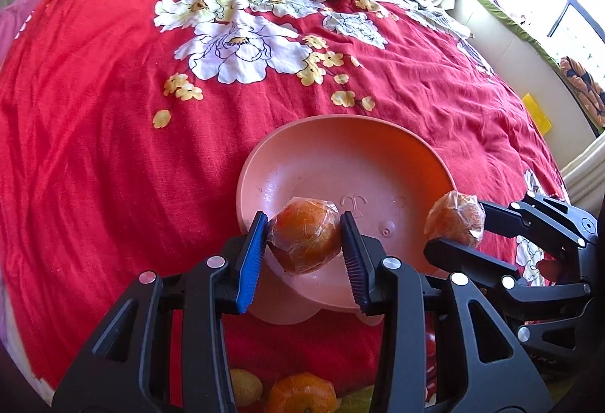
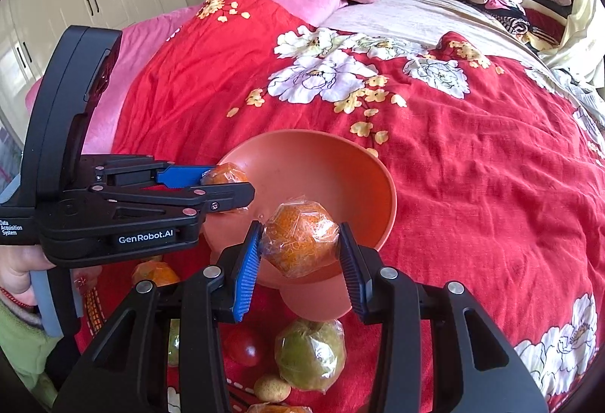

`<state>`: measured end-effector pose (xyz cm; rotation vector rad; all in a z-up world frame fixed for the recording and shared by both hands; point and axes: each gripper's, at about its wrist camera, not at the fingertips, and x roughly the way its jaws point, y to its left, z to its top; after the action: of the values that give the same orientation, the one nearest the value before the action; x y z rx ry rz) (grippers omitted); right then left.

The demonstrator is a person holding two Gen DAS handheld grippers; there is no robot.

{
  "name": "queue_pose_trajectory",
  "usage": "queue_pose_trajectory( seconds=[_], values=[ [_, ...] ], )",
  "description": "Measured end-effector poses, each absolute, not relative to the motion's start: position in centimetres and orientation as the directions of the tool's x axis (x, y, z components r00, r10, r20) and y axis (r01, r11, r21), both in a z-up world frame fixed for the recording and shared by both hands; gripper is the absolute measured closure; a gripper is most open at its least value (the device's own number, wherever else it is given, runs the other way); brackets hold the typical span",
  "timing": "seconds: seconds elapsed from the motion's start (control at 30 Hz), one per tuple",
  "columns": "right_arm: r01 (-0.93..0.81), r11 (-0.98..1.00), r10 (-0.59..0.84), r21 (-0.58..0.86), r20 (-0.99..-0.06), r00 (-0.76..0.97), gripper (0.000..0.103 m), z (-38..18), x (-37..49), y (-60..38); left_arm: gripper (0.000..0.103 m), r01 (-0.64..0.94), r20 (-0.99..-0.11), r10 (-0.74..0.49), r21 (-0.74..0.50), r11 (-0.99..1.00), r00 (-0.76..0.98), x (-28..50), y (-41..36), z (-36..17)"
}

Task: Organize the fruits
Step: 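Open the right tool to drop its orange into the bowl while the left tool releases its orange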

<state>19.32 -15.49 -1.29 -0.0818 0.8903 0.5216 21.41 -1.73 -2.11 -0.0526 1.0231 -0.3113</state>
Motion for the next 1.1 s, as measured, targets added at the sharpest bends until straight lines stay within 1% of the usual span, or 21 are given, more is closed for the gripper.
queue_pose_trajectory(
  seconds=[0.4, 0.67, 0.93, 1.1],
  values=[
    [-0.474, 0.87, 0.388, 0.136, -0.782, 0.488, 0.064, -2.4, 20.1, -14.7, 0.072, 0.236, -0.834, -0.281, -0.187, 0.954, 0.474, 21.7, -1.8, -2.6],
    [-0.477, 0.868, 0.386, 0.136, -0.789, 0.478, 0.062, -2.9, 20.3, -14.6, 0.072, 0.237, -0.835, -0.283, -0.189, 0.953, 0.471, 21.8, -1.9, -2.7],
    [-0.474, 0.87, 0.388, 0.136, -0.782, 0.487, 0.053, -2.5, 19.6, -14.7, 0.072, 0.237, -0.835, -0.283, -0.189, 0.953, 0.472, 21.8, -2.0, -2.7],
    [-0.468, 0.873, 0.388, 0.136, -0.774, 0.5, 0.049, -1.7, 18.9, -15.2, 0.071, 0.239, -0.836, -0.278, -0.182, 0.954, 0.474, 21.6, -2.1, -2.7]
  ],
)
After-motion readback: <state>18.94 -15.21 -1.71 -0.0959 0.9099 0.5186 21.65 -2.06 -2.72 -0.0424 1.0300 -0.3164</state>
